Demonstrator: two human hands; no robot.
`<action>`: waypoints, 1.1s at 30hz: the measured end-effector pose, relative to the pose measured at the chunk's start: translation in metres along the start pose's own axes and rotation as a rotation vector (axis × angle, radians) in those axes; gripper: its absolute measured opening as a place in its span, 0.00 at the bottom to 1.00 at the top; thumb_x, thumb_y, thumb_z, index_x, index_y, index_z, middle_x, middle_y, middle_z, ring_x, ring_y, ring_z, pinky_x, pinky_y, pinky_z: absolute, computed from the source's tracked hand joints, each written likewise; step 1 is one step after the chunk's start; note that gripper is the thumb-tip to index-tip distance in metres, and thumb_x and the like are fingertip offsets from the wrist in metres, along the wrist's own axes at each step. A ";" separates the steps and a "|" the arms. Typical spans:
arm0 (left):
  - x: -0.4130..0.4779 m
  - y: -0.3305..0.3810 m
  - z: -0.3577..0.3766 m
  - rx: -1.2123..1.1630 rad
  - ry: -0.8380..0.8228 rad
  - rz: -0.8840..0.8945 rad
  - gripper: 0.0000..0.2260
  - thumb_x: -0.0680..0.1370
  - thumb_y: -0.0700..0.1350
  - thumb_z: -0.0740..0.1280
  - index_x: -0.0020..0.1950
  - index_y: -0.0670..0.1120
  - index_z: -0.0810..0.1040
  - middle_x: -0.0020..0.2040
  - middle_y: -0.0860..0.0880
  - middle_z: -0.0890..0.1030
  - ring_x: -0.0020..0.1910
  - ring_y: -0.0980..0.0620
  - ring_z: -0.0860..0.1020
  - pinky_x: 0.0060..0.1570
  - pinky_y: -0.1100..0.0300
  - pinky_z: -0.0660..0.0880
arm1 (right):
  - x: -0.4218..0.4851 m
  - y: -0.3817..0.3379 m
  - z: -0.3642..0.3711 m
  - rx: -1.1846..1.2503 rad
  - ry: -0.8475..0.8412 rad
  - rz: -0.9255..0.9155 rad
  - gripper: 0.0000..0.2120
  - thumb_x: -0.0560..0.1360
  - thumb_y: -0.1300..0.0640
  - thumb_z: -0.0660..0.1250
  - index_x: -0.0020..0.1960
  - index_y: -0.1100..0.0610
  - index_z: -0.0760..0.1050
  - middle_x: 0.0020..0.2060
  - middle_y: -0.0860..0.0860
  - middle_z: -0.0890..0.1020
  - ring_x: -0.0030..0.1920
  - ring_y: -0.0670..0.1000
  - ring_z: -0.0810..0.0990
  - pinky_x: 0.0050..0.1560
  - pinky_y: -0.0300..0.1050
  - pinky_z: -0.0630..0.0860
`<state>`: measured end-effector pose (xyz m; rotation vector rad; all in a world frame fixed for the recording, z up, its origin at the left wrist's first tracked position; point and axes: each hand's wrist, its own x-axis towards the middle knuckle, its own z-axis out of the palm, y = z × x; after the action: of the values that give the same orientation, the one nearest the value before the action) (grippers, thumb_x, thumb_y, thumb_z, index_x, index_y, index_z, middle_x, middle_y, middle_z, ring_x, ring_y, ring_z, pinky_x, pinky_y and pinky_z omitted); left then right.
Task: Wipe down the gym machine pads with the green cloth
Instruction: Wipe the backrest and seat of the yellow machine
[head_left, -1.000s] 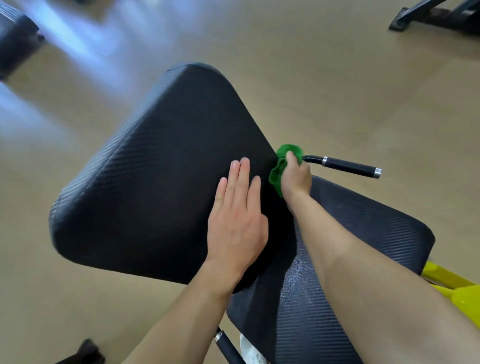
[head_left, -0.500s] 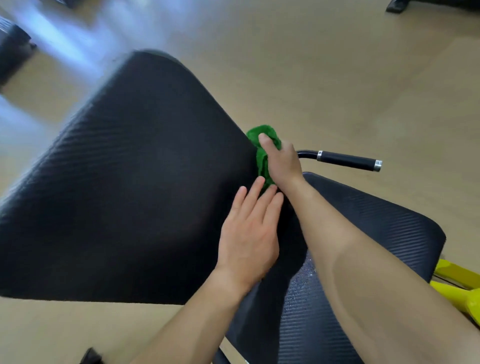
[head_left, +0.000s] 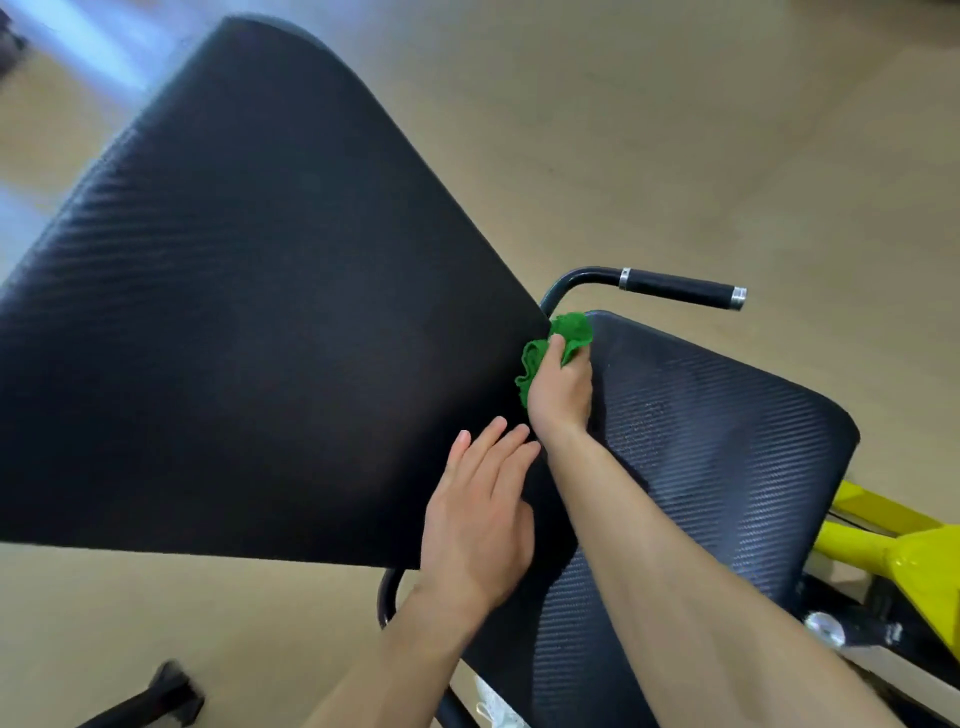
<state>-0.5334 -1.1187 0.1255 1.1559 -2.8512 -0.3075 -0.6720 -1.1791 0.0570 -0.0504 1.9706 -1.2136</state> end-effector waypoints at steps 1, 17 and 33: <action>-0.005 -0.001 -0.005 -0.022 0.015 -0.033 0.24 0.71 0.39 0.57 0.64 0.43 0.82 0.65 0.47 0.83 0.71 0.47 0.75 0.80 0.54 0.52 | -0.013 0.004 0.005 0.011 0.003 0.010 0.24 0.85 0.46 0.52 0.78 0.56 0.64 0.73 0.57 0.72 0.71 0.59 0.72 0.68 0.49 0.66; 0.001 -0.052 -0.175 -0.076 0.713 -0.248 0.20 0.79 0.34 0.61 0.70 0.38 0.77 0.72 0.43 0.77 0.78 0.43 0.66 0.81 0.50 0.49 | -0.158 -0.153 0.068 0.004 -0.066 -1.103 0.27 0.82 0.48 0.55 0.79 0.57 0.65 0.80 0.59 0.62 0.80 0.62 0.56 0.79 0.61 0.55; -0.037 -0.053 -0.120 0.103 0.370 -0.082 0.21 0.76 0.39 0.62 0.68 0.41 0.78 0.76 0.42 0.72 0.80 0.41 0.62 0.79 0.48 0.53 | -0.079 0.053 0.052 0.215 0.179 0.125 0.29 0.84 0.44 0.54 0.79 0.60 0.63 0.76 0.58 0.68 0.75 0.59 0.68 0.76 0.51 0.62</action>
<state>-0.4562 -1.1499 0.2331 1.2032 -2.5257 0.0490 -0.5661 -1.1561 0.0526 0.2954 1.9499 -1.3784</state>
